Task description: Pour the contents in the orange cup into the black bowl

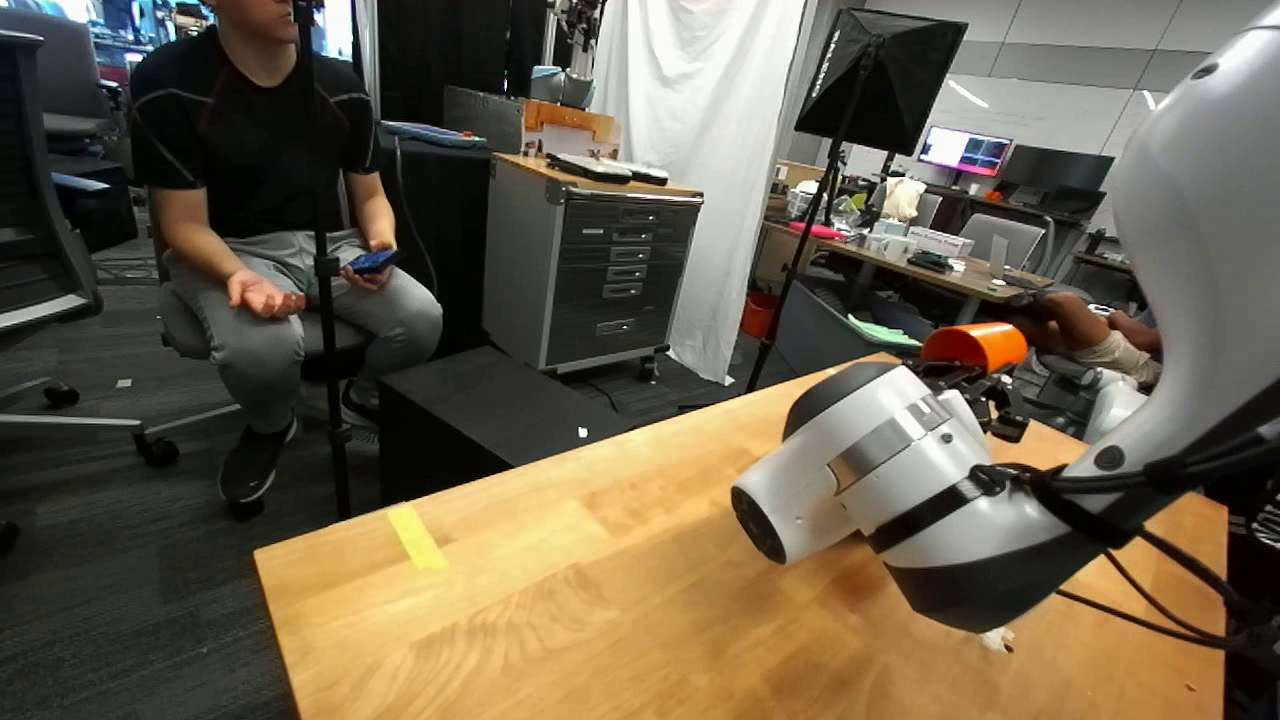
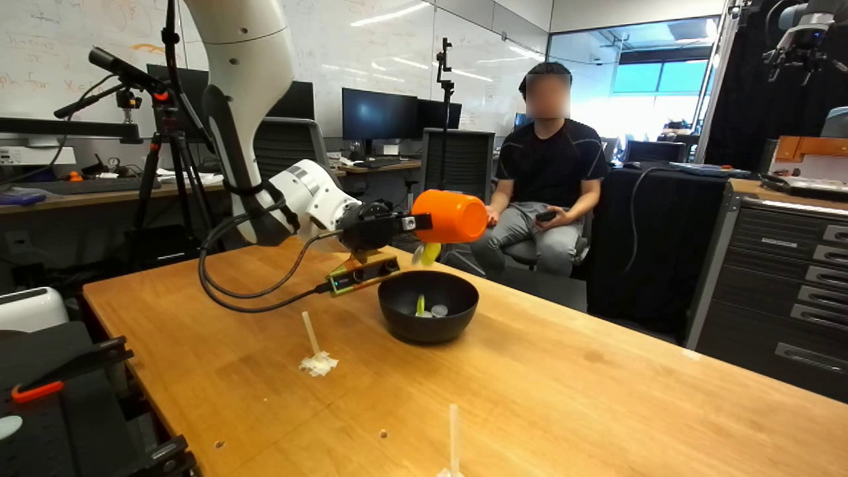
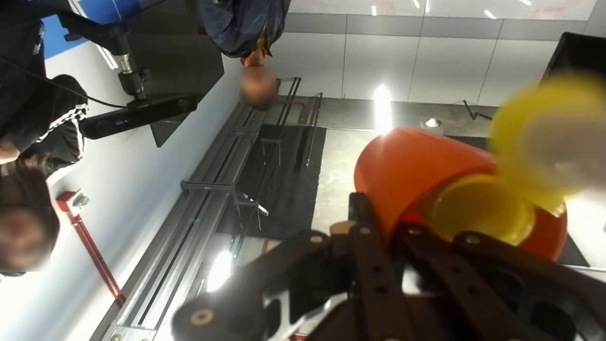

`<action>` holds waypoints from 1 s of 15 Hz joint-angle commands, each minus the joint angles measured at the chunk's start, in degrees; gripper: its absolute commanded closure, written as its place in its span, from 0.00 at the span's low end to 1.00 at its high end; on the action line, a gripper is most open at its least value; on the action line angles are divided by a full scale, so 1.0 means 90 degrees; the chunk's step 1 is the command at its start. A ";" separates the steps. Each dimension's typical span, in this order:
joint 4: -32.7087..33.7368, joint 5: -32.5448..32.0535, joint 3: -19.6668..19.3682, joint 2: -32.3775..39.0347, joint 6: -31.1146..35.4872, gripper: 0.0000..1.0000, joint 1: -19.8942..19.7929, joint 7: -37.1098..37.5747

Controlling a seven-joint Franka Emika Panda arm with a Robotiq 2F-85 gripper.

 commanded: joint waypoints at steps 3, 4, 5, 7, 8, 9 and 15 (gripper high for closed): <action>0.0392 0.0137 -0.0001 0.0236 -0.0427 0.99 0.0022 0.0036; 0.0411 0.0145 0.0002 0.0241 -0.0448 0.99 0.0020 0.0037; 0.0427 0.0147 0.0004 0.0243 -0.0460 0.99 0.0018 0.0040; 0.0462 0.0155 0.0002 0.0254 -0.0505 0.99 0.0018 0.0039; 0.0478 0.0167 -0.0001 0.0259 -0.0534 0.99 0.0018 0.0043; 0.0492 0.0180 -0.0005 0.0265 -0.0566 0.99 0.0018 0.0043; 0.0602 0.0307 -0.0037 0.0307 -0.0743 0.99 0.0011 0.0071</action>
